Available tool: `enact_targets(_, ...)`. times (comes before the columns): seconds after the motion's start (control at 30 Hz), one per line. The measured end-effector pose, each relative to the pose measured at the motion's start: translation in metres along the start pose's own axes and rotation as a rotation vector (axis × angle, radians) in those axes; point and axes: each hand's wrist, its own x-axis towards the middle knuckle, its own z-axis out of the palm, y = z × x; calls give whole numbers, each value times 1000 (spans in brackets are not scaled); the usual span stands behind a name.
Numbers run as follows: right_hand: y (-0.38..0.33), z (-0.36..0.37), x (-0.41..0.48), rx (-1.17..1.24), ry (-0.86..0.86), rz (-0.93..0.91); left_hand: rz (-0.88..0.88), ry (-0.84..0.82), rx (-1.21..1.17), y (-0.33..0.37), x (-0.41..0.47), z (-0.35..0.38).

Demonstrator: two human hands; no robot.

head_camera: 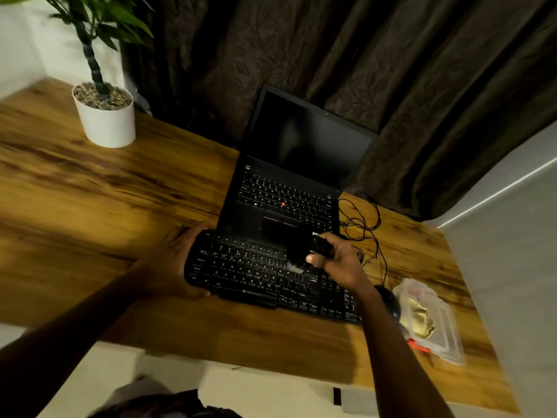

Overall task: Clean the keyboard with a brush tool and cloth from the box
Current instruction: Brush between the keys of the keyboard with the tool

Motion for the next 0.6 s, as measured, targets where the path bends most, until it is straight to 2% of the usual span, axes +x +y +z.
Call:
enact_targets(0.2, 17, -23, -11, -115, 54, -9, 35, 17, 16, 1, 1, 1)
enact_targets(0.43, -2, 3, -3, -27, 23, 0, 21, 24, 64, -1, 3, 3)
enact_targets(0.6, 7, -16, -10, -80, 49, 13, 19, 17, 47, -3, 3, 2)
